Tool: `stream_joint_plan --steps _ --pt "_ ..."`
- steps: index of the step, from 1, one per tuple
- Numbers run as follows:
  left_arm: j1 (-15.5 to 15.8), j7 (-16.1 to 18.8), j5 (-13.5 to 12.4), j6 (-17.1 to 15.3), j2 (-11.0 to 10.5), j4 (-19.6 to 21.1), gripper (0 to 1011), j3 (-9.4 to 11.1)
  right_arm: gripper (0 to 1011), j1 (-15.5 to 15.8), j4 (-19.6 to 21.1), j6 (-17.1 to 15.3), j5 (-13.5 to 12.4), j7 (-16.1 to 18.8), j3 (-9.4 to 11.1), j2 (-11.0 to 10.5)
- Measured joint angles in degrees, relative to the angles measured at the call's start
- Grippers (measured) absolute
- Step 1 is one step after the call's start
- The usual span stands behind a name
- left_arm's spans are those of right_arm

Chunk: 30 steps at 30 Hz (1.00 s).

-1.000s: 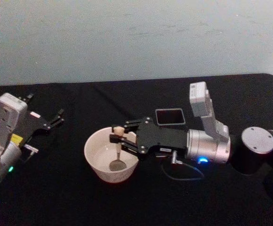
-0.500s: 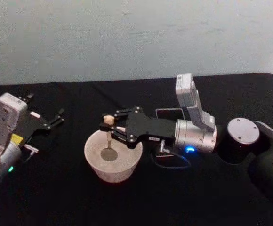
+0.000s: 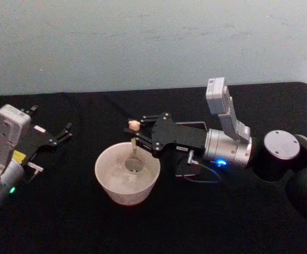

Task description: Pick up the stirring spoon with one hand, stir inside the cup, then place it back in its original position.

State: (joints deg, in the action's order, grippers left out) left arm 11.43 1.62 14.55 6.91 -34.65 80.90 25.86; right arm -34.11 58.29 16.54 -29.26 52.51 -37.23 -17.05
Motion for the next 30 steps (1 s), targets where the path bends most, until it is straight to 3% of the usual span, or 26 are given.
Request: stream_joint_plan --steps 11,21,30 --pt "0.0 0.0 0.0 0.0 0.0 0.0 1001 0.0 211 1.9 2.4 -1.4 0.1 -0.7 0.9 -1.8" --pt "0.0 0.0 0.0 0.0 0.0 0.0 1001 0.0 211 4.7 7.0 -3.4 -1.0 -0.7 1.3 -4.3" --pt "0.0 0.0 0.0 0.0 0.0 0.0 1001 0.0 211 6.1 9.8 -4.7 -1.9 0.5 -0.1 -5.0"
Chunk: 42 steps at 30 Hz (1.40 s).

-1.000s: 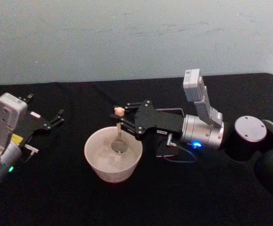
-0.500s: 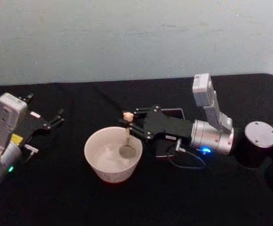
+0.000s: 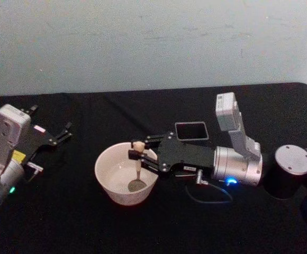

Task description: Pick up the stirring spoon with one hand, stir inside the cup, then place it back in its original position.

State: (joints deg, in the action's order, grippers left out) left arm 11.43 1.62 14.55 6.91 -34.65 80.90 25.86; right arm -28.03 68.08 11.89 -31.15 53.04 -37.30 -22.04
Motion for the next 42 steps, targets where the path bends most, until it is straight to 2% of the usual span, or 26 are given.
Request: stream_joint_plan --steps 7,20,31,42 --pt "0.0 0.0 0.0 0.0 0.0 0.0 1001 0.0 211 -1.1 -1.1 0.5 0.0 0.9 -1.4 1.4" --pt "0.0 0.0 0.0 0.0 0.0 0.0 1002 0.0 211 -5.8 -8.8 3.9 1.2 1.2 -1.9 5.7" --pt "0.0 0.0 0.0 0.0 0.0 0.0 1001 0.0 211 -6.8 -11.1 4.7 2.0 -0.3 -0.2 5.8" --pt "0.0 0.0 0.0 0.0 0.0 0.0 1001 0.0 211 -5.9 -9.0 4.2 2.0 -0.7 0.9 5.0"
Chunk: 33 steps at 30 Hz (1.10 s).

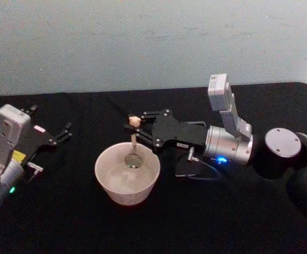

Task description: Pick up the stirring spoon with one hand, stir inside the cup, then place it back in its original position.

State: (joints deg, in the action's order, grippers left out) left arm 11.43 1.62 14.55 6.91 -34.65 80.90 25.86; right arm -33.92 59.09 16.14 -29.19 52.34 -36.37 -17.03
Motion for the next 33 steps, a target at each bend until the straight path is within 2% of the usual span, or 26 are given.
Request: stream_joint_plan --steps 15,24,33 --pt "0.0 0.0 0.0 0.0 0.0 0.0 1001 0.0 211 -0.5 6.0 -0.1 -2.5 -0.9 3.1 -1.9" --pt "0.0 0.0 0.0 0.0 0.0 0.0 1001 0.0 211 -0.6 10.8 -1.5 -5.1 -1.3 5.3 -4.8" --pt "0.0 0.0 0.0 0.0 0.0 0.0 1001 0.0 211 0.6 15.1 -2.8 -6.5 -1.5 6.8 -9.0"
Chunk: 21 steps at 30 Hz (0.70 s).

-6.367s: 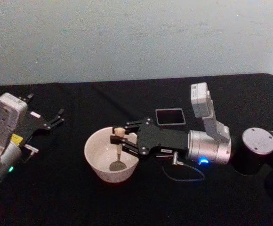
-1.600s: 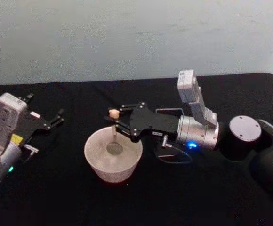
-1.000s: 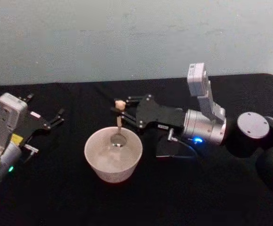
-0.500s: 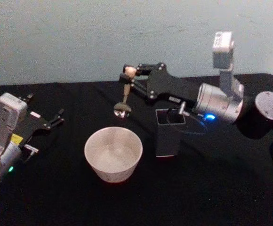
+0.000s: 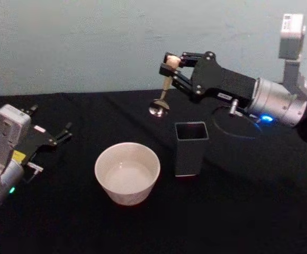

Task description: Pick up the stirring spoon with one hand, stir inside the cup, then place it back in its original position.

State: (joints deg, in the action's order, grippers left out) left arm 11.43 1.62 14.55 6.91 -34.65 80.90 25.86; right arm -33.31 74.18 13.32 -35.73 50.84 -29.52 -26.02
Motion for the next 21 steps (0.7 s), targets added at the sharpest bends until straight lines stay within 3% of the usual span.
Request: stream_joint_plan --steps 8,21 --pt "0.0 0.0 0.0 0.0 0.0 0.0 1001 0.0 211 1.9 2.9 -0.7 -0.5 -1.3 1.4 -3.3" --pt "0.0 0.0 0.0 0.0 0.0 0.0 1001 0.0 211 4.8 5.8 -2.6 -0.8 -3.2 2.5 -6.4"
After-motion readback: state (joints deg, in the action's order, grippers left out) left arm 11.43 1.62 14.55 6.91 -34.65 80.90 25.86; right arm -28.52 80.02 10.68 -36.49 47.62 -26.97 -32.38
